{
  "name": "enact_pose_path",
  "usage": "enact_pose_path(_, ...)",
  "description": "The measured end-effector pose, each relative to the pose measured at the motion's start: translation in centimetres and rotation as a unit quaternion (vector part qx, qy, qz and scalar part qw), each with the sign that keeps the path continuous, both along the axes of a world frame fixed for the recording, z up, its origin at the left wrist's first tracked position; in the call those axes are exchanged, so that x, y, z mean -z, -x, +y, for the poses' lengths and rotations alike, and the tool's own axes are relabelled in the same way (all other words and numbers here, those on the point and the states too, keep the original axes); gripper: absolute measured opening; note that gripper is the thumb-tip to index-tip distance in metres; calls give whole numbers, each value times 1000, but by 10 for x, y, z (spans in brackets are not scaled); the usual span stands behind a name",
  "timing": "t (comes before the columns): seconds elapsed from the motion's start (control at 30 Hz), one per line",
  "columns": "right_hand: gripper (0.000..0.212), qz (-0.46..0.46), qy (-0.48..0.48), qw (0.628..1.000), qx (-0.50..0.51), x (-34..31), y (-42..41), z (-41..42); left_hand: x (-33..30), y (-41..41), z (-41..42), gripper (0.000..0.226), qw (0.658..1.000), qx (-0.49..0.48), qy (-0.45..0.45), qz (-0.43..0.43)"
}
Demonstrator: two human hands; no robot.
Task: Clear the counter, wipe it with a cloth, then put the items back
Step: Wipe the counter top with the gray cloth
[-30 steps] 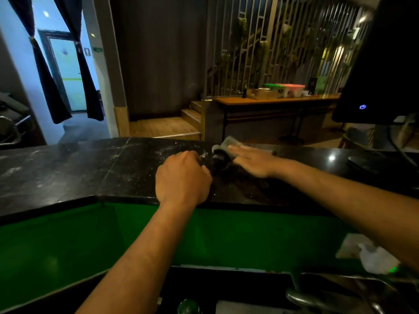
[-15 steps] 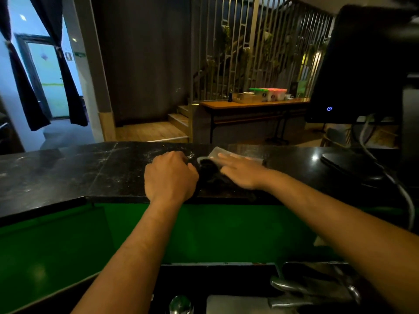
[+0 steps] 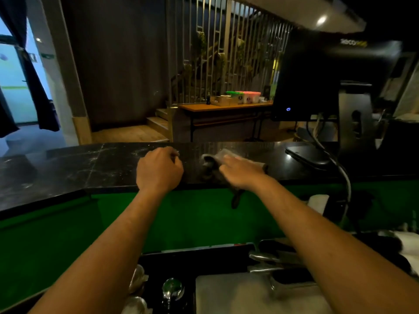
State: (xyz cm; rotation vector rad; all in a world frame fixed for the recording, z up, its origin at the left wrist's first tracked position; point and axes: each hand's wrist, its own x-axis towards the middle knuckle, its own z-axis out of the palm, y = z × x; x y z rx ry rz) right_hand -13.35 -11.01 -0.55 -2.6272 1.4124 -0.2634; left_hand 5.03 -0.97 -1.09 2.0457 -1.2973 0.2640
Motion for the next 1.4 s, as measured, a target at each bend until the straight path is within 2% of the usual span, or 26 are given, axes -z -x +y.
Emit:
enact_pose_path(0.07,47,4,16,996,88,0,2,-10,0,-4,9,24,1000,14,-6,2)
enact_pose_path(0.13,52,3,19,996,92,-2,-10,-9,-2,-13,20,24,1000,3,-4,13)
enact_pose_path(0.27,50,1,21,996,-86,7,-19,20,-8,-49,39,26,995,-62,0,72)
enact_pose_path(0.43,53,-59,-46,948,-309,10,-33,34,-2,-82,46,20,989,-121,-43,67)
enact_pose_path(0.5,54,-47,-62,928,-364,9,-59,27,3,-85,41,20,988,-136,-50,46)
enact_pose_path(0.57,52,-30,-72,924,-376,4,-87,14,5,-87,37,21,988,-141,-54,25)
enact_pose_path(0.67,48,-24,-90,938,-333,-2,-132,-28,7,-91,38,23,991,-130,-43,-2)
enact_pose_path(0.77,47,4,-80,975,-210,-7,-177,-88,9,-95,36,23,991,-131,-37,-4)
enact_pose_path(0.87,63,50,-53,996,-57,-4,-200,-148,11,-97,33,24,990,-136,-45,0)
enact_pose_path(0.93,70,65,-57,996,-14,-1,-206,-158,10,-97,34,25,990,-136,-47,2)
enact_pose_path(1.0,70,48,-44,997,-29,-4,-199,-135,10,-95,35,25,990,-134,-46,3)
enact_pose_path(1.1,50,23,-32,977,-209,-1,-182,-72,7,-92,37,26,989,-136,-57,3)
enact_pose_path(1.17,52,-6,-43,953,-301,9,-170,-46,5,-90,38,26,989,-135,-66,3)
enact_pose_path(1.23,53,-6,-58,951,-304,9,-163,-58,3,-89,39,27,988,-137,-72,6)
enact_pose_path(1.27,52,-4,-64,964,-258,5,-161,-74,3,-88,39,26,988,-139,-71,9)
enact_pose_path(1.33,50,-8,-68,995,-79,-3,-155,-111,4,-87,40,26,987,-143,-65,18)
enact_pose_path(1.37,52,6,-59,998,16,-7,-153,-123,4,-86,39,25,987,-147,-61,19)
enact_pose_path(1.4,54,35,-51,996,69,-8,-153,-130,4,-86,38,25,986,-153,-58,19)
